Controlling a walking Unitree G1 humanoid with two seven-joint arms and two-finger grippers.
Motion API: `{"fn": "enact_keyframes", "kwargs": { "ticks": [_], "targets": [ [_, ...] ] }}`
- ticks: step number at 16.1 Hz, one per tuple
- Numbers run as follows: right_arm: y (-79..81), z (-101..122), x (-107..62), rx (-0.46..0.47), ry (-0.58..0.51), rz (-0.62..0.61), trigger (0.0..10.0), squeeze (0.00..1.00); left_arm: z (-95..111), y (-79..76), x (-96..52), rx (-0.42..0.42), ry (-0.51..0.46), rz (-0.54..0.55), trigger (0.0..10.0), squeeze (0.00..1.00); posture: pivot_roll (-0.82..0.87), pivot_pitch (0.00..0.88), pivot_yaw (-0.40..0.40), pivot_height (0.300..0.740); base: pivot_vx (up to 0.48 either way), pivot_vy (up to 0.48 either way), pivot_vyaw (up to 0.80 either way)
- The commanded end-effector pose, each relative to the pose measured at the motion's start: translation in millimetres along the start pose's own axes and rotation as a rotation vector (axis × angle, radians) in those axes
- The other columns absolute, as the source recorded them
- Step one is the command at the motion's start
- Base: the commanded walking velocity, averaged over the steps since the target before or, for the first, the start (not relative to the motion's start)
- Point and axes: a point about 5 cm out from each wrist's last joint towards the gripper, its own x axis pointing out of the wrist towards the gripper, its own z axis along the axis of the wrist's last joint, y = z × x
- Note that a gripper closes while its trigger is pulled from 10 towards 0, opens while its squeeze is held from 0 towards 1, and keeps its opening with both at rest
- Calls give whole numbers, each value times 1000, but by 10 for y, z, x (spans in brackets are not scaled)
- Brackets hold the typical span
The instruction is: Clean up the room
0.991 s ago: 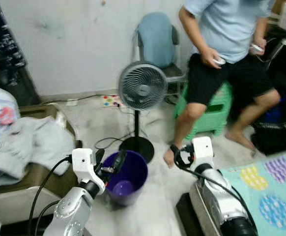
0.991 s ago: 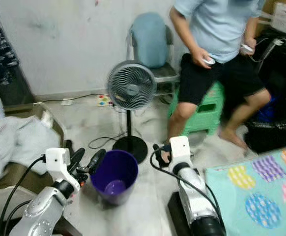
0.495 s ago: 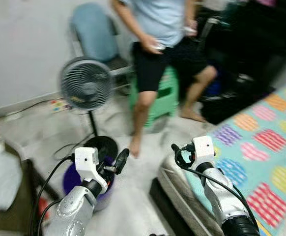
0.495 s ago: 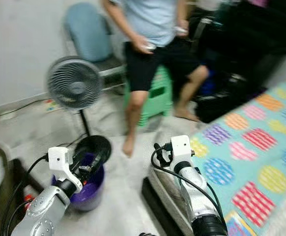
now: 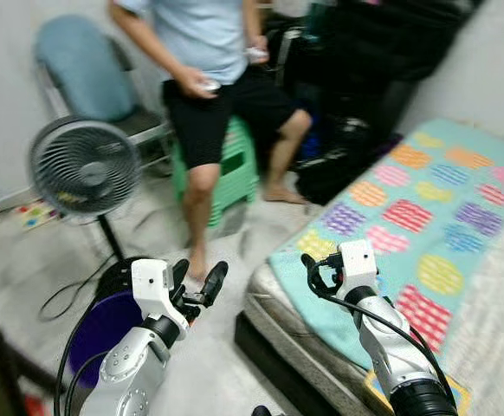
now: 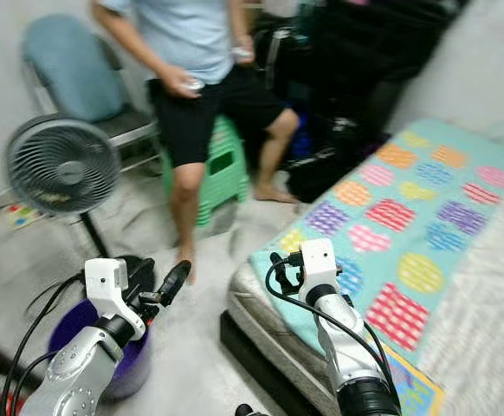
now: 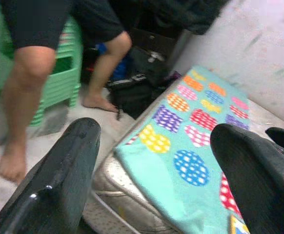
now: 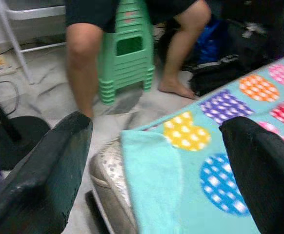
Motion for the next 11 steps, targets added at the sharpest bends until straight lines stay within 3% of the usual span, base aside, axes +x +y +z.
{"fn": "enact_keyframes", "kwargs": {
  "ticks": [1,11],
  "targets": [
    [-23,16,5,0,-2,-7,10000,0,33,-29,3,14,-10,-17,10000,0,-72,0,-20,740,0,0,-800],
    [-30,13,-6,3,-5,-10,10000,0,17,-27,10,9,-4,-11,10000,0,-78,0,-17,740,0,0,-353]
  ]
}}
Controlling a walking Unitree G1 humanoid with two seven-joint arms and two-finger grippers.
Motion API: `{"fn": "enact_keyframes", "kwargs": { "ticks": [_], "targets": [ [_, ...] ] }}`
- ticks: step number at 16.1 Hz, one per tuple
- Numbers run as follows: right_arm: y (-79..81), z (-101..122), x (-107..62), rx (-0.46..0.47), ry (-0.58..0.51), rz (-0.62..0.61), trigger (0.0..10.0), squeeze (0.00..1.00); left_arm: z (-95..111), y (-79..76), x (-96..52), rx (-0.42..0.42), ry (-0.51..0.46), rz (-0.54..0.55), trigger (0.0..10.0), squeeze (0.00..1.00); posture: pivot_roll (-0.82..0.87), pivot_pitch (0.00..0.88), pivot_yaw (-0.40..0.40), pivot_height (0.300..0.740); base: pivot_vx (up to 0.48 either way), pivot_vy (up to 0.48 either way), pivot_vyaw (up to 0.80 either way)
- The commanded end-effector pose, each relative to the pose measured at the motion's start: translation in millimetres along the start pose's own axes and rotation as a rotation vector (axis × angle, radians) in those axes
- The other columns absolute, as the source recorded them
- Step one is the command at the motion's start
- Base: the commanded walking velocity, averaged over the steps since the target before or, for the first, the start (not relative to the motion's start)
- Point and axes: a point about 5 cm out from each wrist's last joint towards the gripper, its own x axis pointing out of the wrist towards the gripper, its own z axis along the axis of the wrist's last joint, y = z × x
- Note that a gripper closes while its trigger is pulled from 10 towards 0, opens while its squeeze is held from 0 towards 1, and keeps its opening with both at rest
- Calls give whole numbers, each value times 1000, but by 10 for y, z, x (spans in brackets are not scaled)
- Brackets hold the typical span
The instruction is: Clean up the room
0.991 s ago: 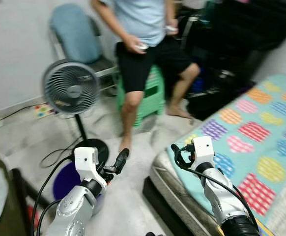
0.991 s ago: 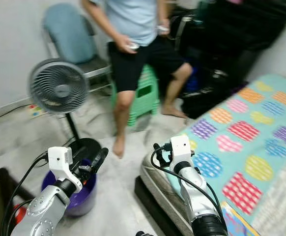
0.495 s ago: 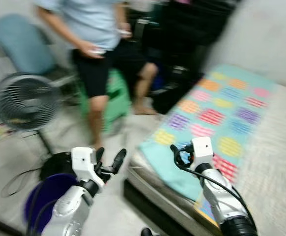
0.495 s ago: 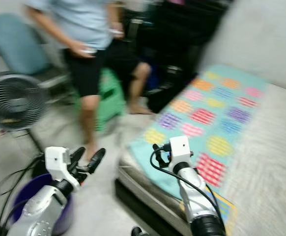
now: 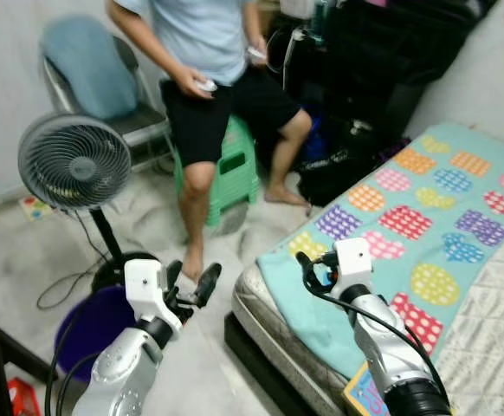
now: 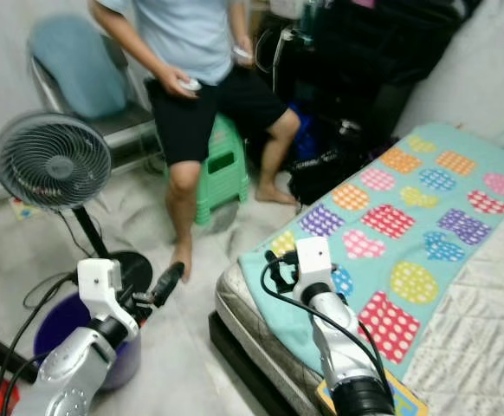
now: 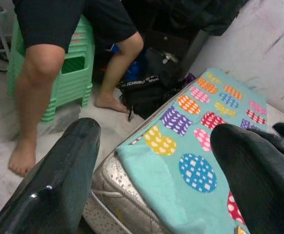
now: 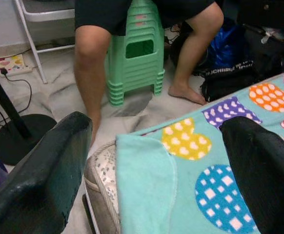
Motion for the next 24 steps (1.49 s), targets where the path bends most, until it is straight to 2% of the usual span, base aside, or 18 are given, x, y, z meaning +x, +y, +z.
{"fn": "enact_keyframes", "kwargs": {
  "ticks": [1,7,24],
  "targets": [
    [-61,-30,-24,3,11,-20,10000,0,21,-48,26,4,-5,-22,10000,0,-79,0,-18,740,0,0,0],
    [-58,-28,-20,5,12,-20,10000,0,9,-15,38,17,11,9,10000,0,-79,0,-16,740,0,0,0],
    [-58,-29,-19,5,12,-21,10000,0,11,-22,41,12,9,0,10000,0,-79,0,-16,740,0,0,0]
  ]
}}
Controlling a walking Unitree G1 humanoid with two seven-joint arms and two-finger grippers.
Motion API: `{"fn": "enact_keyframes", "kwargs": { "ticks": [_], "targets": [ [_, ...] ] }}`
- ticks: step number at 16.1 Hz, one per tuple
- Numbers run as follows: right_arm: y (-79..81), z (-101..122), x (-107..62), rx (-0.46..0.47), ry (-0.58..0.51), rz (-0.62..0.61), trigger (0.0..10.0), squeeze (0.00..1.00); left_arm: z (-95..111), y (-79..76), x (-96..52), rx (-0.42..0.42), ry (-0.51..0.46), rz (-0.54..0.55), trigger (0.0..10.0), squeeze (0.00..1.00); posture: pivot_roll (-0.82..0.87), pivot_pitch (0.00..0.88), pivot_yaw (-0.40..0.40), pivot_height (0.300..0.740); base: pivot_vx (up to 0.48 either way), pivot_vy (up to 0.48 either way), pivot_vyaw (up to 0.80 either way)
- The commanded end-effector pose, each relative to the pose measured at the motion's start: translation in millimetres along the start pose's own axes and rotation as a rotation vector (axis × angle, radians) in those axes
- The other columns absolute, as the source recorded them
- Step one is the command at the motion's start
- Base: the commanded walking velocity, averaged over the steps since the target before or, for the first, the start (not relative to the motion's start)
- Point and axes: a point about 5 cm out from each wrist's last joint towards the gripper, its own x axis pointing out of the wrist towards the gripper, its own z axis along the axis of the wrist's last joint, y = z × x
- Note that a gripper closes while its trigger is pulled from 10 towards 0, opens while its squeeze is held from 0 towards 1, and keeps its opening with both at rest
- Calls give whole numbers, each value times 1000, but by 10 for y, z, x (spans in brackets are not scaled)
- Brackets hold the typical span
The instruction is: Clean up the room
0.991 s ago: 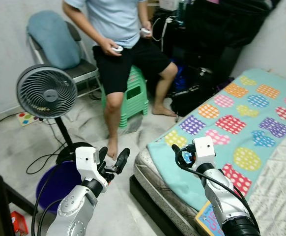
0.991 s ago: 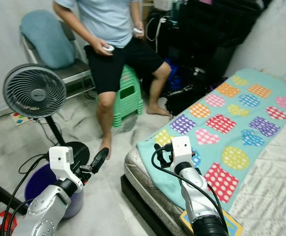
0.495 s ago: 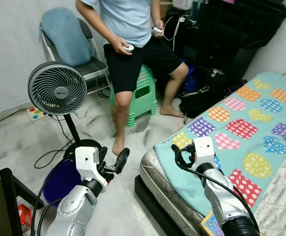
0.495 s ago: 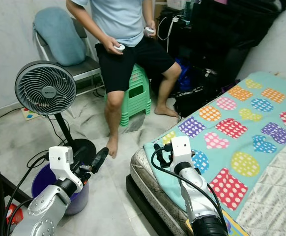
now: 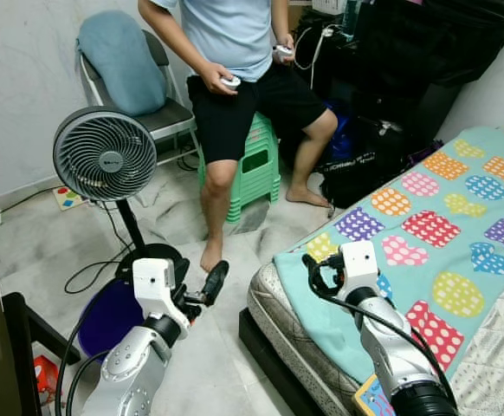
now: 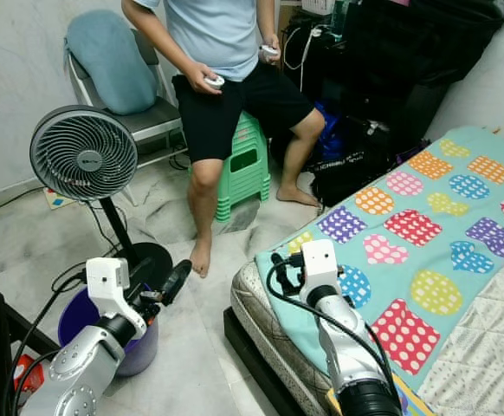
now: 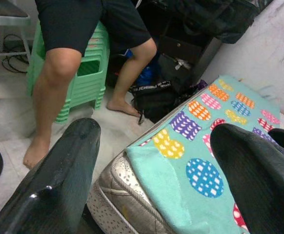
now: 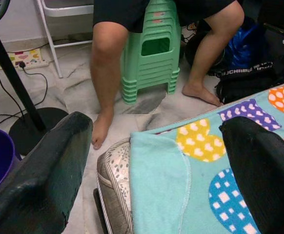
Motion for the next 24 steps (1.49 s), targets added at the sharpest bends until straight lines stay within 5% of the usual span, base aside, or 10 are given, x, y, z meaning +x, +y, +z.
{"fn": "enact_keyframes", "kwargs": {
  "ticks": [1,3,15,24],
  "targets": [
    [-18,24,13,3,-3,-8,10000,0,-2,5,13,8,11,4,10000,0,-79,0,-16,740,0,0,0],
    [-3,73,27,-6,-30,1,10000,0,88,14,37,12,-47,-13,10000,0,-77,0,-15,740,353,0,0],
    [7,59,38,-3,-24,4,10000,0,71,8,42,26,-36,-20,10000,0,-77,0,-12,740,386,0,0],
    [-8,31,32,7,-9,-8,10000,0,20,23,39,36,-7,26,10000,0,-72,0,-18,740,0,0,-356]
  ]
}}
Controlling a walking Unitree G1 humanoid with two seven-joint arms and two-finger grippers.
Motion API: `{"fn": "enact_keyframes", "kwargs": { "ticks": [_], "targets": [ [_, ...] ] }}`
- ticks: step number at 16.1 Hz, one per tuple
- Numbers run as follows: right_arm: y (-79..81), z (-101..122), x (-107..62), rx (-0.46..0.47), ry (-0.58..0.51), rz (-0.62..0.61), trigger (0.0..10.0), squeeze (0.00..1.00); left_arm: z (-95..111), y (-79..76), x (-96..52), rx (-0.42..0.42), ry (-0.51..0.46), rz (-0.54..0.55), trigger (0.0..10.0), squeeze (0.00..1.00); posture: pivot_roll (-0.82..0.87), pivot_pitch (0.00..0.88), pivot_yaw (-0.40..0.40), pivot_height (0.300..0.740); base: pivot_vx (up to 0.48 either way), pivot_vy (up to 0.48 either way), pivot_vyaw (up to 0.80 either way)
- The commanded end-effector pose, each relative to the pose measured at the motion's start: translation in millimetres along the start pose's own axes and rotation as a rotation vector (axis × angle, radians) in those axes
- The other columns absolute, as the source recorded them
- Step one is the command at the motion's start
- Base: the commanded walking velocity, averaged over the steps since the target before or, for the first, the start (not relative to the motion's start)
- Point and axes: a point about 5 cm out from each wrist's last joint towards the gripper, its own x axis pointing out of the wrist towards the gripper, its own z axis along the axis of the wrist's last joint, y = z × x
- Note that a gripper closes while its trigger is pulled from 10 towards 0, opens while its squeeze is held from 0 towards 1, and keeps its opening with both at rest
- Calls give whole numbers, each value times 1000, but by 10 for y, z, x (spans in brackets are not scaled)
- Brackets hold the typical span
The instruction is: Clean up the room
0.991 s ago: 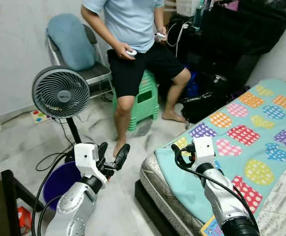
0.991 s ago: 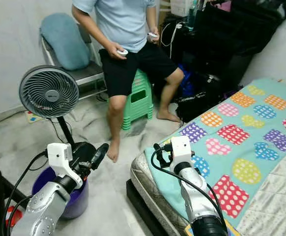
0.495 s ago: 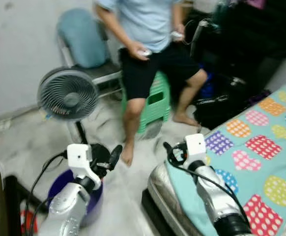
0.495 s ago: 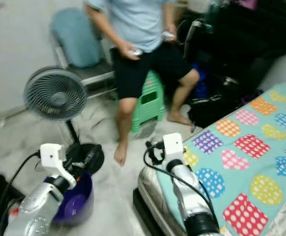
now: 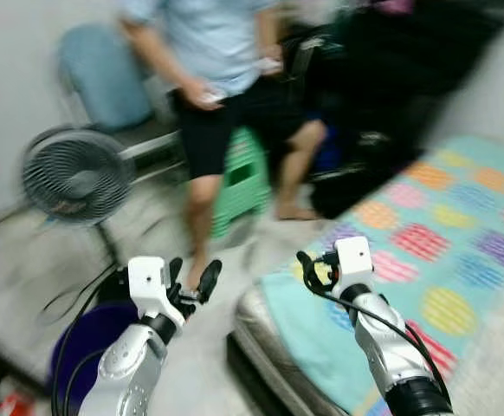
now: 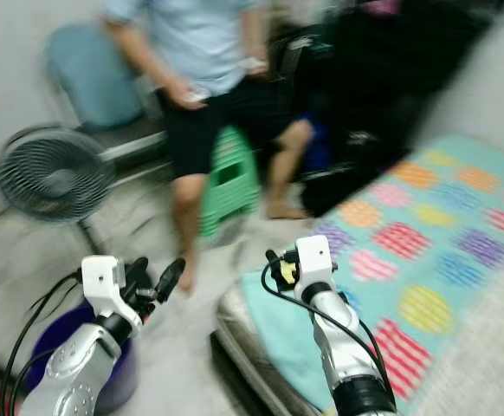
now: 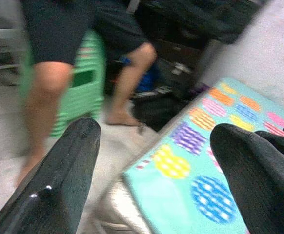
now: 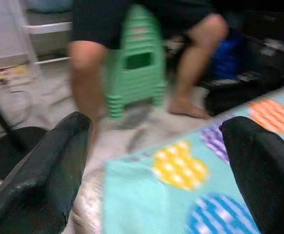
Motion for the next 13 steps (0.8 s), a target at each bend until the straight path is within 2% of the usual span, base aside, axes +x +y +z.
{"fn": "enact_keyframes", "kwargs": {
  "ticks": [1,10,13],
  "targets": [
    [-49,-13,-14,5,8,-19,10000,0,22,-20,7,15,-2,-3,10000,0,-70,0,-18,740,0,0,-800],
    [-53,-16,-34,7,4,-26,10000,0,19,-36,14,8,0,-8,10000,0,-80,0,-12,740,0,0,-800],
    [-95,48,-30,-9,-28,-46,10000,0,36,-42,29,13,-10,-4,10000,0,-82,0,-12,740,0,0,-800]
  ]
}}
